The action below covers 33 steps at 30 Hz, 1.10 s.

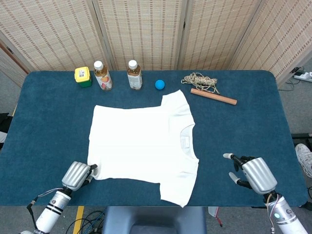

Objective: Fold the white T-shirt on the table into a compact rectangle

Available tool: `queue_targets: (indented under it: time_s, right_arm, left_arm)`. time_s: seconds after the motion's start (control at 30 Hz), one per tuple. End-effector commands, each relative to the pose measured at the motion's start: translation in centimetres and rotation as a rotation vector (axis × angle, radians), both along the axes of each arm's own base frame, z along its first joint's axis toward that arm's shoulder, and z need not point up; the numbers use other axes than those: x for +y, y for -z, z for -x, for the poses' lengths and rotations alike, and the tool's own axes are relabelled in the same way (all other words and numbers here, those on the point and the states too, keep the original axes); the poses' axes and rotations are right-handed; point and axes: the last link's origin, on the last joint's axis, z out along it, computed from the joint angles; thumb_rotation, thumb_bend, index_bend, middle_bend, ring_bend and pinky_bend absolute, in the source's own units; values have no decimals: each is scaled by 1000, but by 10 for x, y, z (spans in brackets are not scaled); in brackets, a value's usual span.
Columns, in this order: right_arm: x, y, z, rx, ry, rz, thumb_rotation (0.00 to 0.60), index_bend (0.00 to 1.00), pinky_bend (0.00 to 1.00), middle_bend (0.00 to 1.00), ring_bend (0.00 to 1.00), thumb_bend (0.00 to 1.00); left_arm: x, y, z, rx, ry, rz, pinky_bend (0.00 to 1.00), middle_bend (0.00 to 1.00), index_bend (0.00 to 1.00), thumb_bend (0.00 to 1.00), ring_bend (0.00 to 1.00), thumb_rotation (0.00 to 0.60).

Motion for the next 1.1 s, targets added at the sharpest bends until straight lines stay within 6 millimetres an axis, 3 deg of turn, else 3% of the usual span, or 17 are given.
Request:
queue_targets:
  time_s: [0.03,0.37,1.1]
  right_arm:
    - [-7,29,-6,38,-45,-93,600,345,819,769,746,312]
    - [-15,81,-10,58,-71,-189,600,436,929,880,865,208]
    - [-27,125,-9,90,-73,-233,600,470,936,891,880,202]
  left_arm:
    - [1,0,-1,-1,-3,2,1000,956,634,565,910,600]
    - [-1,-2,0,-6,-25,8,1000,956,625,566,910,600]
    - [-4,-1,2,-15,-53,13,1000,957,619,565,910,600]
